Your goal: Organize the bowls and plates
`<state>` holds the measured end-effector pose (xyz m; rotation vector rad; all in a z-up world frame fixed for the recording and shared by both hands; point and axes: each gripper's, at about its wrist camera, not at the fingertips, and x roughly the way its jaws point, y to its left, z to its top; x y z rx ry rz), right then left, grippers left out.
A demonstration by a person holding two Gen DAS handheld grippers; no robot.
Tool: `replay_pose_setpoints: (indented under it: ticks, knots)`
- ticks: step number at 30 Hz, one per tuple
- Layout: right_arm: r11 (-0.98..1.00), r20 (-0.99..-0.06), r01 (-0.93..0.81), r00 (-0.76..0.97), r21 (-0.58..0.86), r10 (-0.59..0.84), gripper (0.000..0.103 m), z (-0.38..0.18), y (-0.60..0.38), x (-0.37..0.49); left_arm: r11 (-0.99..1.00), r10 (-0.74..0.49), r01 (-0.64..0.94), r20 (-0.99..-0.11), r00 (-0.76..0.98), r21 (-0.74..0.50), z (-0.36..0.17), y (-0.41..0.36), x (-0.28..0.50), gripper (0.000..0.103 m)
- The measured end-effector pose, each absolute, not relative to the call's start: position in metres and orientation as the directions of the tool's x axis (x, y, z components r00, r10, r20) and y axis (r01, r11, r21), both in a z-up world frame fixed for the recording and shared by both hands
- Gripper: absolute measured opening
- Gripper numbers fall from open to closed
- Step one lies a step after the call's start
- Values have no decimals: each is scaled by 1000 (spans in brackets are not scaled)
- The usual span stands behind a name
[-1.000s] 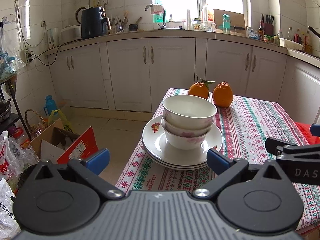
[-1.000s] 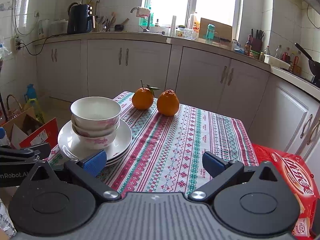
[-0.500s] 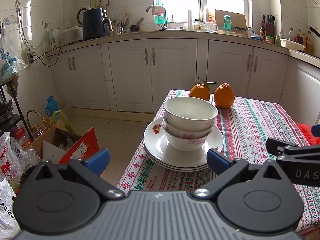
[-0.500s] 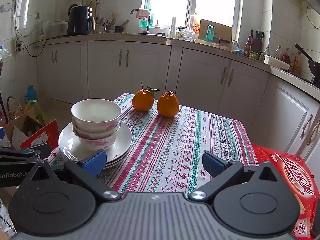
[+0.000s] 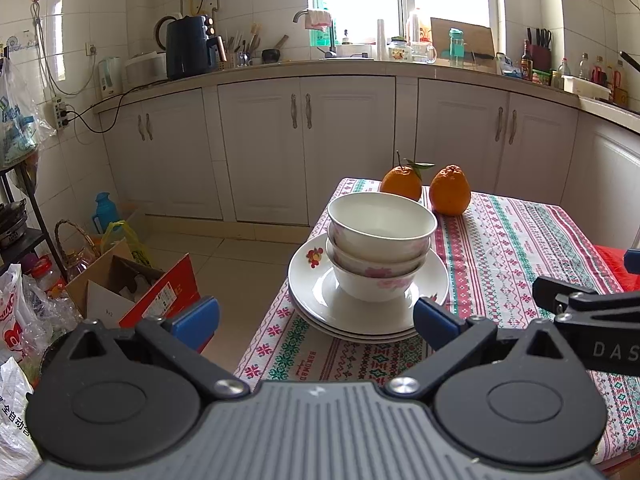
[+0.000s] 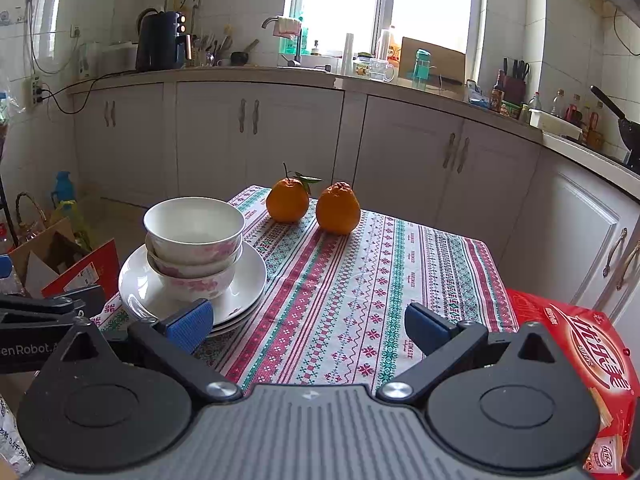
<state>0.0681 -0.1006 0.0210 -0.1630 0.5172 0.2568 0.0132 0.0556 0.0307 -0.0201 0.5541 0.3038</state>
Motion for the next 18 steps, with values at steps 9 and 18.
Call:
replay_pose_setpoints:
  ticks: [9,18]
  knots:
    - [955,-506,-282,839,-90,200,103,21,-100,68,956,277,-287,-519,808,63,31,55,13,102]
    - [955,-509,-285,836,-86,203,103,22,-101,70,956,276,-286,-522,807,65,31,54,14,102]
